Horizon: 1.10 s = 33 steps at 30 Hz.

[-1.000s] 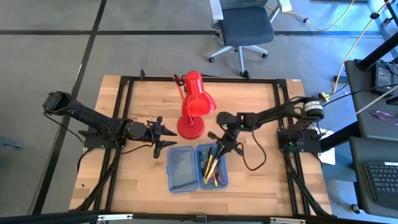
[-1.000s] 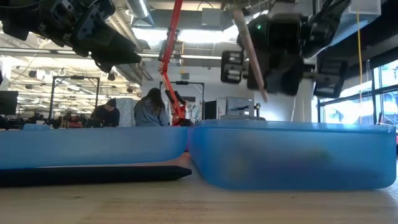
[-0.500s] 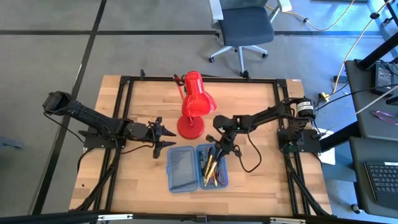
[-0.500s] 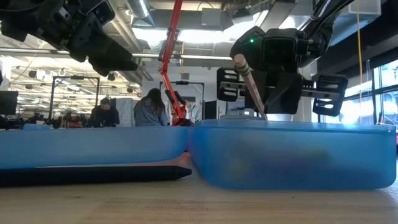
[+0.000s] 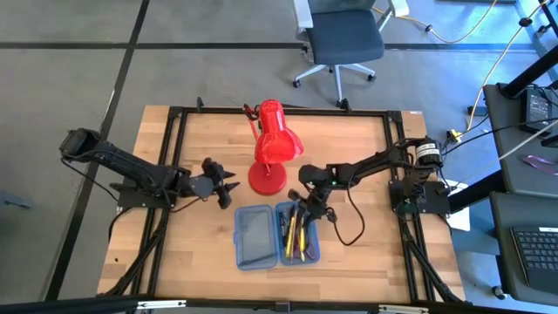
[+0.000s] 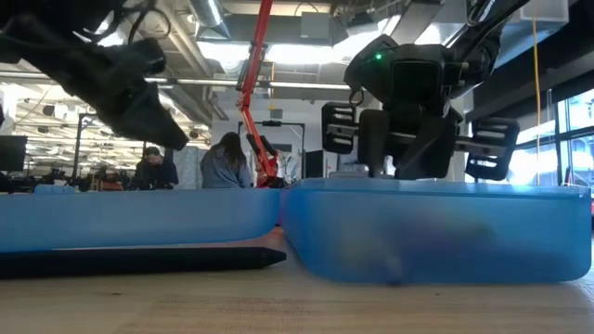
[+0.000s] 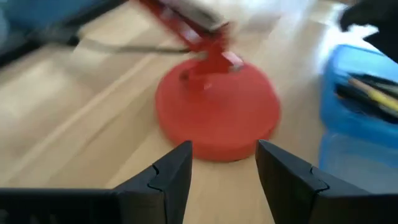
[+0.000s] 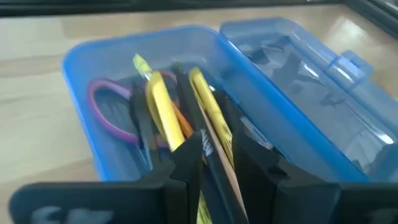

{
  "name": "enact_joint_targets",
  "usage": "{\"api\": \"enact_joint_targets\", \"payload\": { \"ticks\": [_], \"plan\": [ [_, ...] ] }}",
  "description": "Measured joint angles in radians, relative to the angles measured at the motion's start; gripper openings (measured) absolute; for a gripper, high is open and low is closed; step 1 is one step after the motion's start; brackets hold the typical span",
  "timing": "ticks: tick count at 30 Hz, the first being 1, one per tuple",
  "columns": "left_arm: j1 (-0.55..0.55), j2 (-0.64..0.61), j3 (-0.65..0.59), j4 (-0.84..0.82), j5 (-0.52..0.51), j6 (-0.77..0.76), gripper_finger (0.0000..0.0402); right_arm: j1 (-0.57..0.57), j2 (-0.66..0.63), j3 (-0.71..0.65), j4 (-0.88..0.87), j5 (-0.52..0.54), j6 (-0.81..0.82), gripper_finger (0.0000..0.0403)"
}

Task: Pick & place school supplies into a supply box
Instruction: Put the yellow pencil into the blue supply box

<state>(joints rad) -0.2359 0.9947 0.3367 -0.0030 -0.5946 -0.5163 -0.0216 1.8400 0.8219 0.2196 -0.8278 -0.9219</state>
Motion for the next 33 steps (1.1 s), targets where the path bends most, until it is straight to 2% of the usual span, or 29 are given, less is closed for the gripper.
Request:
{"api": "enact_joint_targets", "payload": {
  "ticks": [6,14,20,28,33],
  "plan": [
    [0.003,0.000,0.000,-0.098,-0.022,-0.166,0.0169,0.000,0.000,0.000,0.000,0.085,0.002,0.0096],
    [0.003,0.035,0.021,-0.216,-0.070,-0.420,0.0154,0.000,0.000,-0.001,-0.001,0.088,0.004,0.0096],
    [0.003,0.143,0.156,-0.488,-0.009,-0.598,0.0137,-0.001,0.000,-0.001,-0.003,0.088,0.004,0.0097],
    [0.003,0.339,0.249,-0.556,0.087,-0.842,0.0134,-0.001,0.000,-0.001,-0.007,0.088,0.004,0.0097],
    [0.003,0.415,0.263,-0.569,0.159,-0.921,0.0134,-0.001,0.000,-0.001,-0.013,0.088,0.004,0.0097]
  ]
}}
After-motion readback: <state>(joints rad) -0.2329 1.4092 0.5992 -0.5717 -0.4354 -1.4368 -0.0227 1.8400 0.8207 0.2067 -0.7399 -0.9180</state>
